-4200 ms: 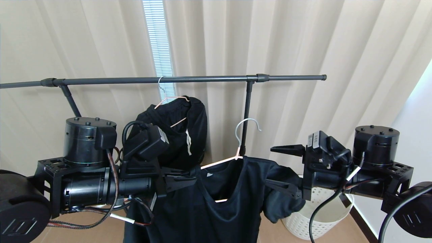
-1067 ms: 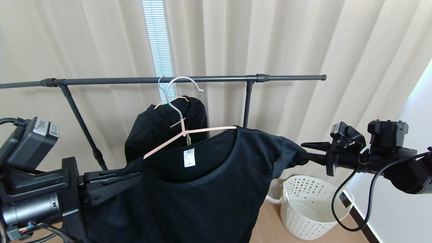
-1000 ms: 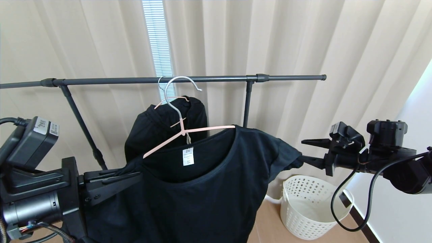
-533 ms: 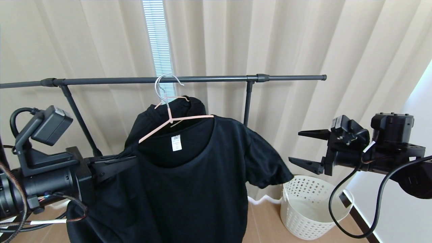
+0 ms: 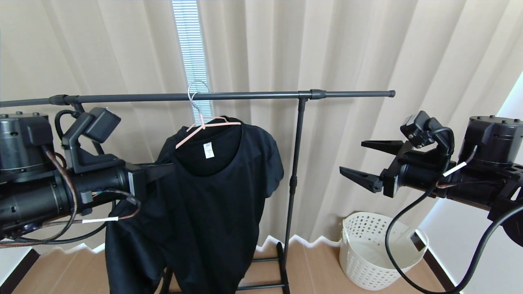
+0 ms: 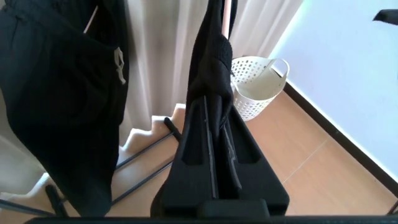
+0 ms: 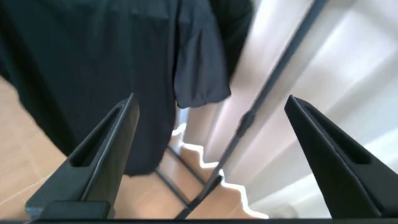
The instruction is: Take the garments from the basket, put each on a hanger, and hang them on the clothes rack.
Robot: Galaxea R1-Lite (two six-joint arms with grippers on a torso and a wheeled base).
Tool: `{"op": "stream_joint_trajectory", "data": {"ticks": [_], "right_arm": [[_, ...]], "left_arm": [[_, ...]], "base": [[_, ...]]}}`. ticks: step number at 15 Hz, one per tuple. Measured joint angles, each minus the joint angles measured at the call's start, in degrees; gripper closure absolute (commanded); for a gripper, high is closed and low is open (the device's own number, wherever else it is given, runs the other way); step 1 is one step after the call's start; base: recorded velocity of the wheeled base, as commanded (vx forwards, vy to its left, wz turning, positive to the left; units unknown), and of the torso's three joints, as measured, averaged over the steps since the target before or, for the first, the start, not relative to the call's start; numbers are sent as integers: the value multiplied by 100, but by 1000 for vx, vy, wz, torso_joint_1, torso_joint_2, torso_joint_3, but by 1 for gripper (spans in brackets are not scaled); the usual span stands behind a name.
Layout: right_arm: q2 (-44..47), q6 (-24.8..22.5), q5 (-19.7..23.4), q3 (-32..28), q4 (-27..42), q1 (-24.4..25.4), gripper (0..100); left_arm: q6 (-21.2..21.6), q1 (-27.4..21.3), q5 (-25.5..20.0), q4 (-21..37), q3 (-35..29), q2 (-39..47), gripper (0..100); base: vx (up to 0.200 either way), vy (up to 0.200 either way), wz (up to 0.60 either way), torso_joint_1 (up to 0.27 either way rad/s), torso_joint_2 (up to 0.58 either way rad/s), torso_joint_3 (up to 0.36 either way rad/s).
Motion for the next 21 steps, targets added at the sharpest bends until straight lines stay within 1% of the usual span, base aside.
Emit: {"op": "stream_joint_trajectory", "data": {"ticks": [1,4,7,8,10,13,17,21], "right_arm": [[-29,34,-129,-27,-6,107,0],[-63,41,-169,-62,-11,201,0],[-66,41,-171,-68,-13,213,0],[-63,41,-171,-68,-20,213,0],[-57,41,-180,-68,-20,210,0],[-27,41,-180,-74,-22,210,0],[4,30,-184,-72,-22,210,0],[11,28,-187,-55,-20,210,0]], "left_arm": [[-1,-72,180,0,-160,143,100],[-4,-311,686,5,-657,612,100],[-28,-466,1048,22,-1175,1185,100],[-108,-513,1136,24,-1409,1436,100],[-308,-586,1213,13,-1881,1885,100],[-399,-617,1235,5,-2426,2442,100],[-733,-610,1240,-2,-2876,2935,100],[-780,-599,1240,-11,-3179,3189,100]], "base": [[0,0,0,0,0,0],[0,0,0,0,0,0],[0,0,0,0,0,0],[0,0,0,0,0,0],[0,0,0,0,0,0],[0,0,0,0,0,0],[0,0,0,0,0,0],[0,0,0,0,0,0]]}}
